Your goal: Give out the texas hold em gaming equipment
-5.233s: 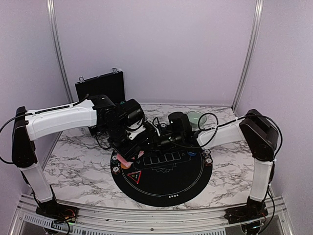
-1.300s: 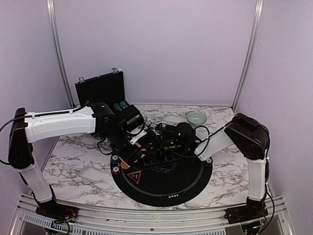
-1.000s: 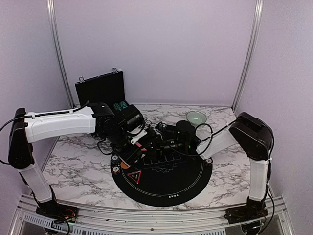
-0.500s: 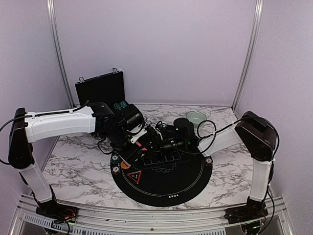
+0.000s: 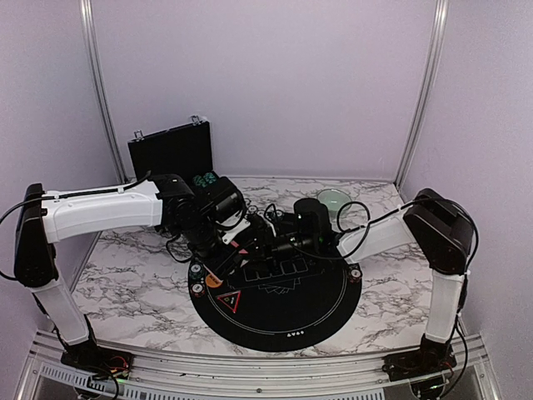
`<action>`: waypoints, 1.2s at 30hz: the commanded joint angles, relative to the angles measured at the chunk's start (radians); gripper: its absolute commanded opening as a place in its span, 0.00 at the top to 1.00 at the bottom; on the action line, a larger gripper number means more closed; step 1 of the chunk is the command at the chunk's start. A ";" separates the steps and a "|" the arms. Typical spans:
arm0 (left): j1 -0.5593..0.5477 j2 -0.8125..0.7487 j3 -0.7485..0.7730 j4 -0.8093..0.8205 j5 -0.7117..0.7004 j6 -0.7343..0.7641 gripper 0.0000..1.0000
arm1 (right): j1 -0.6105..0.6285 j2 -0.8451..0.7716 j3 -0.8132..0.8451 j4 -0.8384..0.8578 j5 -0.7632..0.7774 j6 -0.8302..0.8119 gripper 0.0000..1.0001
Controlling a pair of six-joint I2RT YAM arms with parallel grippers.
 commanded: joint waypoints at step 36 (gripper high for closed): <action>0.004 -0.083 -0.022 0.031 -0.004 0.009 0.49 | -0.045 -0.088 0.058 -0.253 0.087 -0.184 0.53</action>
